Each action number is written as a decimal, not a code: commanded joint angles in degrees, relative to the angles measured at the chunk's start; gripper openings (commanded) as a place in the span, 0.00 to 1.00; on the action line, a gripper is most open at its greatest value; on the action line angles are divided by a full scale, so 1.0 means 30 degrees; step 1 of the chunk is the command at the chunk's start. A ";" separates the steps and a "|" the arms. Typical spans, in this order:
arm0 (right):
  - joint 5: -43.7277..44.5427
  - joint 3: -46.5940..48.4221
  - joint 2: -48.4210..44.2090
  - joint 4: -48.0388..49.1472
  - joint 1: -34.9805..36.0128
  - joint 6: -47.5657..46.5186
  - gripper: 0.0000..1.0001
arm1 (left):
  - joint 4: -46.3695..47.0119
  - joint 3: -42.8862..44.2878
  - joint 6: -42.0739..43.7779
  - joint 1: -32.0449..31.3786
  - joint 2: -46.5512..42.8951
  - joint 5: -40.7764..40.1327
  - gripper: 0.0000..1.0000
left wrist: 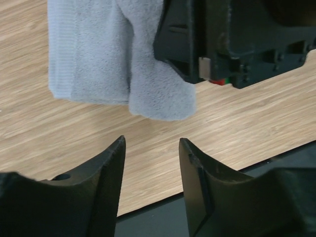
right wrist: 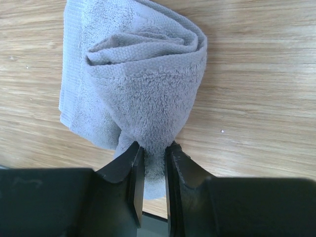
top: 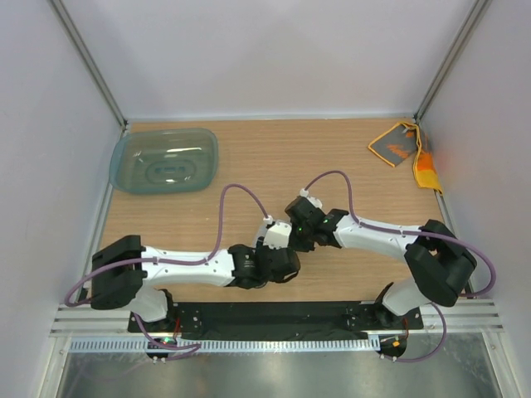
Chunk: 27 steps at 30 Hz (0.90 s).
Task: Roll the towels
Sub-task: Roll the towel
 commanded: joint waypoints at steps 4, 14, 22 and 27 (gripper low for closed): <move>-0.0414 0.0614 0.0293 -0.0542 0.0162 0.1110 0.09 | 0.2617 0.0413 0.0585 -0.0526 0.0732 -0.1311 0.52; -0.2320 -0.0061 0.0089 0.0544 0.0191 0.2370 0.10 | 0.3646 0.0852 0.0383 -0.0732 0.3337 -0.1690 0.52; -0.3371 -0.0236 -0.0175 0.0426 0.0191 0.2253 0.12 | 0.2210 0.1087 -0.1113 -0.0732 0.4074 -0.3594 0.51; -0.4808 -0.0558 -0.0088 0.1303 0.0162 0.2516 0.13 | 0.0807 0.1086 -0.2163 -0.0732 0.4308 -0.4940 0.45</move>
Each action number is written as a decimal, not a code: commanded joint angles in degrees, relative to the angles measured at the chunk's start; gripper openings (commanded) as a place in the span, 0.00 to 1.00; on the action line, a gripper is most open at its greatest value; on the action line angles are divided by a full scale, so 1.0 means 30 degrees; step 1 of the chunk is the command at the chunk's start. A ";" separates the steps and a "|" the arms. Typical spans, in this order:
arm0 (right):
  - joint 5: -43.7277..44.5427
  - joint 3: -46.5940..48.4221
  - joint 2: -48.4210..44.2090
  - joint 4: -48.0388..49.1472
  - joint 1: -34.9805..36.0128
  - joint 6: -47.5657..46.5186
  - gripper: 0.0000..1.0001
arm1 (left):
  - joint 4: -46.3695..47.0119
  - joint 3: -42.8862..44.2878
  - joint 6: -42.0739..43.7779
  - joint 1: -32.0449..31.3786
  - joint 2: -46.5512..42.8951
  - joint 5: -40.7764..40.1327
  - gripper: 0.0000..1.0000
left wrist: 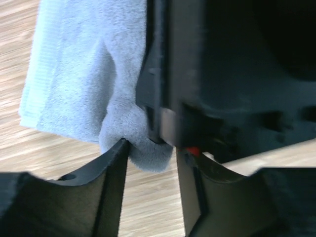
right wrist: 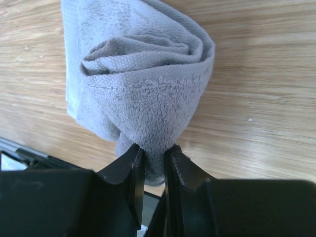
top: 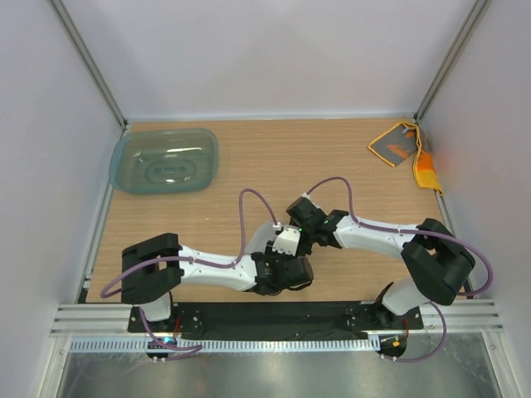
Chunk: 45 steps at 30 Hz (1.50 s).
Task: Roll the towels
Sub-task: Roll the towel
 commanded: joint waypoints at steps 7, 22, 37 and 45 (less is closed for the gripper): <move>-0.4207 0.0083 -0.0182 0.1221 0.0292 0.0412 0.14 | -0.2263 -0.0132 -0.1911 0.0135 0.0740 -0.2491 0.13; -0.0400 0.1429 -0.0622 -0.2556 -0.1344 -0.2516 0.72 | -0.0329 -0.1392 0.0052 0.1834 -0.2685 0.2984 0.00; 0.0976 0.3569 0.1664 -0.4110 -0.5332 -0.5769 0.73 | -0.0038 -0.2329 0.0607 0.2771 -0.4972 0.4918 0.00; 0.2150 0.3073 -0.0119 -0.3994 -0.5450 -0.5828 0.73 | 0.2831 -0.3208 0.1809 0.5930 -0.5062 1.1009 0.00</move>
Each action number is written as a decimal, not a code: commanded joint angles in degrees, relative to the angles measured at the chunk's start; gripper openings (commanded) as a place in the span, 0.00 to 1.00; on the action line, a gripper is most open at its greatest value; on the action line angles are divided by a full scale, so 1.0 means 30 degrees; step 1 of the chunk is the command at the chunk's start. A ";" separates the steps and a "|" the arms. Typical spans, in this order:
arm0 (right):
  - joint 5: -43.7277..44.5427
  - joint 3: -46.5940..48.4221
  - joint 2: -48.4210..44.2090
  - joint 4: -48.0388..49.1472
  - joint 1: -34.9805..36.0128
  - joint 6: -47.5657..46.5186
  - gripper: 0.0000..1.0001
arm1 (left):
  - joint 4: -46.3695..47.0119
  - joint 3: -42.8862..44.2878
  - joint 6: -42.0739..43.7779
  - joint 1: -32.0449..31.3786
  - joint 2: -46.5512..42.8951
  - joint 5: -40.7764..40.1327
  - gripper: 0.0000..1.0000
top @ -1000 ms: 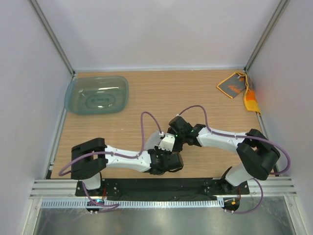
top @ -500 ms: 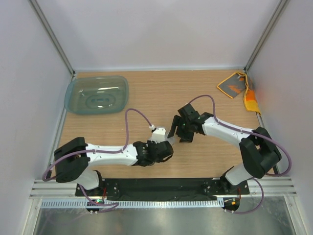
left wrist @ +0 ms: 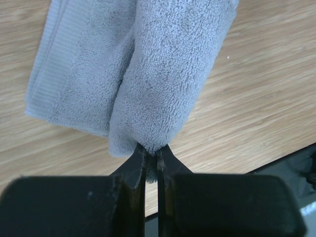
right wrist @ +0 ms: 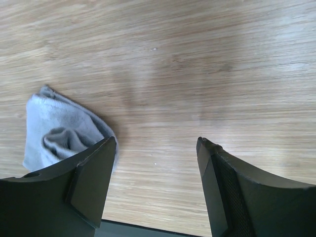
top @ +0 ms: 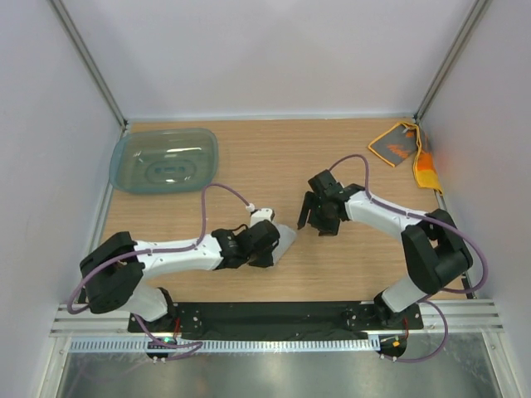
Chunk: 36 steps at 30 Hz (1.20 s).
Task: Roll the towels
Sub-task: Roll the towel
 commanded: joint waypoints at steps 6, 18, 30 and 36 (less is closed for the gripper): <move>0.0569 -0.0698 -0.3299 0.0510 0.0007 -0.0525 0.73 | 0.4350 -0.1136 0.0236 0.4036 0.0465 0.8107 0.00; -0.4352 -0.4505 -0.6495 0.5869 -0.0022 -0.0526 0.73 | 1.4411 -0.5028 -0.4595 0.8347 0.2134 1.5606 0.00; -0.7107 -0.7056 -0.5237 1.2372 -0.0022 0.0851 0.73 | 2.7057 -0.8754 -1.1043 1.0400 0.7436 1.8455 0.00; -0.7257 -0.7643 -0.3334 1.4865 0.0036 0.0794 0.71 | 2.9489 -0.9076 -1.2508 1.1424 0.8815 1.9334 0.00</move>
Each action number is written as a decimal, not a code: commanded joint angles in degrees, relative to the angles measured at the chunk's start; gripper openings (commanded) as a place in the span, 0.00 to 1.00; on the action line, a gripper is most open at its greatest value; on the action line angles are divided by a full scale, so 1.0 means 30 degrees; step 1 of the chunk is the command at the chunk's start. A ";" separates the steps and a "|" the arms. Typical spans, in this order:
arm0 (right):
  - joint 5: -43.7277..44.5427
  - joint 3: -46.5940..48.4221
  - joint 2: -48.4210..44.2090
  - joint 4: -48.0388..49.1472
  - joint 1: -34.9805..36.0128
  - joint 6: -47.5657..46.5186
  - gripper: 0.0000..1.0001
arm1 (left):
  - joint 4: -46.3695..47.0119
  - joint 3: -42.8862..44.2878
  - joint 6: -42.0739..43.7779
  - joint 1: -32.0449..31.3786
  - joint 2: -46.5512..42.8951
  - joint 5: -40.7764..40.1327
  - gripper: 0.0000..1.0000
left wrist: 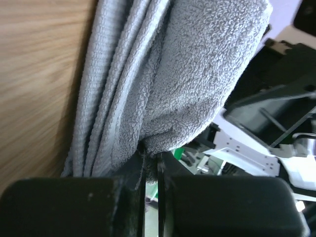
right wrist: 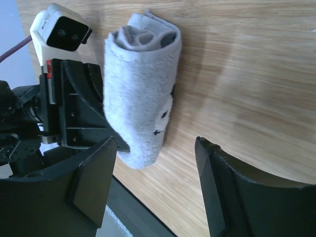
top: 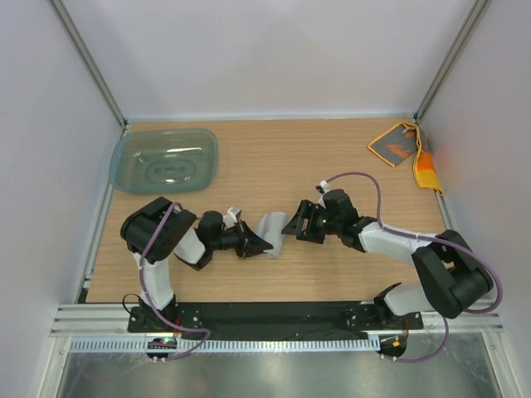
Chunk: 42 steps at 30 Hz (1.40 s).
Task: Roll the towels
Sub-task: Roll the towel
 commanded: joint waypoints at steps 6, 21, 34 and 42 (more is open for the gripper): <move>-0.0407 -0.0987 0.2790 0.4909 0.0365 -0.0016 0.70 | 0.2861 -0.0824 -0.2125 0.1661 0.1307 0.1153 0.00; -0.0993 -0.0344 0.7360 1.0654 0.1507 0.0774 0.66 | 0.3974 -0.1235 -0.2858 0.3390 0.2860 0.3028 0.00; -0.0671 0.0976 0.9122 1.1506 0.2621 0.1566 0.22 | 0.4091 -0.1732 -0.2448 0.3420 0.3418 0.3235 0.01; 0.0207 0.0419 0.7600 0.8697 0.2973 0.1508 0.08 | 0.4091 -0.2346 -0.2038 0.3419 0.2833 0.2766 0.23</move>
